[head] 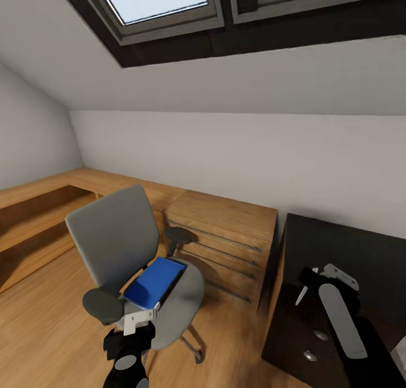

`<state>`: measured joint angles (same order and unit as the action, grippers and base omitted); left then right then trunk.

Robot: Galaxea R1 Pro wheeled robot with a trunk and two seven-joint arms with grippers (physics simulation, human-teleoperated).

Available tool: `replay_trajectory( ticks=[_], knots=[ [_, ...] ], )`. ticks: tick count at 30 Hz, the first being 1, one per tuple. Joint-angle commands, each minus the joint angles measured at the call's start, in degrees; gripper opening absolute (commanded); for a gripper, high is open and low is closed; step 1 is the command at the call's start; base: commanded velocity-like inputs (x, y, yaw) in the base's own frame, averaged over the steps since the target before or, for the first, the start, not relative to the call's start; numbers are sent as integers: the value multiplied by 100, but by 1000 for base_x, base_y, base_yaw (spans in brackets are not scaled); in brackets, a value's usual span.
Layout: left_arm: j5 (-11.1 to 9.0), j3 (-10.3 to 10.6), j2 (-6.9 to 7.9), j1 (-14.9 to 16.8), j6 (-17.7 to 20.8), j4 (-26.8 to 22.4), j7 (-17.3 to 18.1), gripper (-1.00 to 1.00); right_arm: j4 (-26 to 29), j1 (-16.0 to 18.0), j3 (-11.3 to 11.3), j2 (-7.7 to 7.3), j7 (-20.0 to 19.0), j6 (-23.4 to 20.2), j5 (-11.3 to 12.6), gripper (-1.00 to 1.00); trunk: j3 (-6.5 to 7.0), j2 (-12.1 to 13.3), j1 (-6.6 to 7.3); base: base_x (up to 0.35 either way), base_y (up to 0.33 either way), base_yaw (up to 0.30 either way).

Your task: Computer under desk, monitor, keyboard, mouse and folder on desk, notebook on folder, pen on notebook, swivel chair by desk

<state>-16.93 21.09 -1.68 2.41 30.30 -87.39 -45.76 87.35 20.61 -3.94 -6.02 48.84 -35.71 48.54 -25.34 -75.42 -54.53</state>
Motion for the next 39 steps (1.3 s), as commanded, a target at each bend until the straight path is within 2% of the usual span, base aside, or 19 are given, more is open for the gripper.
replay_trajectory(
  ticks=[1, 4, 9, 10, 12, 14, 15, 18, 20, 22, 27, 34, 36, 39],
  knots=[
    [-40, 8, 1, 5, 19, -7, -43, 100, 4, 5, -43, -3, 46, -28, 40, -100, -8, -4, -3, 259, -215, -156],
    [-39, 9, 1, 5, 19, -6, -40, 100, 2, 5, -131, -8, 42, -39, 41, -100, -10, -4, -3, 272, -199, -71],
    [-39, 11, 1, 5, 19, -6, -39, 100, 1, 5, -155, -19, 38, -43, 41, -100, -10, -4, -3, 288, -166, -12],
    [-39, 16, 1, 5, 19, -6, -39, 100, -2, 5, -171, -25, 12, -146, 77, -100, -10, -4, -3, 297, -130, -1],
    [-41, 20, 1, 5, 19, -3, -39, 100, -5, 5, -298, -30, -83, -384, 309, -100, -10, -4, -3, 223, -109, -1],
    [-45, 26, -4, 5, 22, 0, -39, 100, -27, 5, -638, -136, -416, -771, 819, -100, -10, -4, -3, 86, -43, 0],
    [-45, 30, -5, 5, 24, 0, -39, 100, -34, 5, -711, -178, -511, -851, 925, -100, -10, -4, -3, 53, -27, 0],
    [-47, 145, -7, 5, 23, 22, -45, 100, -226, 5, -1160, -479, -1129, -1210, 1495, -100, -10, -4, -3, 22, -11, 0],
    [-45, 194, -8, 5, 22, 31, -47, 100, -421, 5, -1405, -580, -1289, -1271, 1661, -100, -10, -4, -3, 8, -3, 0],
    [-42, 211, -8, 5, 21, 34, -47, 100, -544, 5, -1518, -614, -1355, -1287, 1731, -100, -10, -4, -3, 56, -1, 0],
    [-39, 230, -8, 5, 19, 37, -47, 100, -674, 5, -1631, -632, -1430, -1257, 1775, -100, -10, -4, -3, 223, 0, 0],
    [-41, 262, -8, 5, 19, 40, -47, 100, -720, 5, -1592, -613, -1436, -1215, 1725, -100, -10, -4, -3, 315, -45, 0],
    [-42, 263, -8, 5, 21, 96, -47, 100, -745, 5, -1472, -603, -1423, -1180, 1588, -100, -10, -4, -3, 311, -107, 0],
    [-40, 268, -14, 5, 20, 163, -47, 100, -751, 5, -1147, -590, -1407, -1029, 1216, -100, -10, -4, -3, 219, -103, 0]
  ],
)
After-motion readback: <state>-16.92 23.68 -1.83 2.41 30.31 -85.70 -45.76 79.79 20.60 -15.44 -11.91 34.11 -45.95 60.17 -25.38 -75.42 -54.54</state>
